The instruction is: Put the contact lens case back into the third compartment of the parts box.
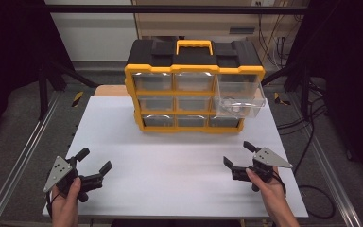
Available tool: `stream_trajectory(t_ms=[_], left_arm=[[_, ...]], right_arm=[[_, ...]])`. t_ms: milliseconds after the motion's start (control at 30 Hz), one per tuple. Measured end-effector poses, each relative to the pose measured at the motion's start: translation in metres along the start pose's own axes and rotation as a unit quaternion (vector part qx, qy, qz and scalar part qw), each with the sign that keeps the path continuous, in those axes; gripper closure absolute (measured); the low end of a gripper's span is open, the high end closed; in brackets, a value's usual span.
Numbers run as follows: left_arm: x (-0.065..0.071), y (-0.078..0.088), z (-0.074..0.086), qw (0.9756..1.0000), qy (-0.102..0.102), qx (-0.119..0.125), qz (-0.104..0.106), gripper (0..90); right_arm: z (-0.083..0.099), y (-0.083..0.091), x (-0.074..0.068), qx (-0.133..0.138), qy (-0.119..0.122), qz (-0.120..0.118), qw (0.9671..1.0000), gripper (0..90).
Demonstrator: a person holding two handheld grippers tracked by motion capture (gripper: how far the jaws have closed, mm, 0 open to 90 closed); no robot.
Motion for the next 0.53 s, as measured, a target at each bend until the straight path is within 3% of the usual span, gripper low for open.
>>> stream_trajectory(t_ms=[200,400,533], left_arm=[[0.003,-0.001,0.0,1.0,0.0,0.004,0.005,0.6],[0.01,-0.004,-0.001,0.9999,-0.005,0.006,0.014,0.6],[0.012,-0.006,0.0,0.9999,-0.002,0.003,0.012,0.6]], right_arm=[[-0.003,-0.006,-0.01,0.007,0.008,-0.021,0.9997,3.8],[-0.005,-0.018,-0.019,0.014,-0.002,-0.048,0.9987,4.5],[-0.006,-0.022,-0.022,0.009,0.01,-0.049,0.9987,4.6]])
Point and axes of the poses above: each handheld gripper's, and its own axes: y roughly backward along the jaws, z roughly out of its underside, x roughly to its right, the point moved 8 cm from there along -y, roughly forward along the jaws, and after that the axes turned 15 degrees about -z, right-handed, at the moved point
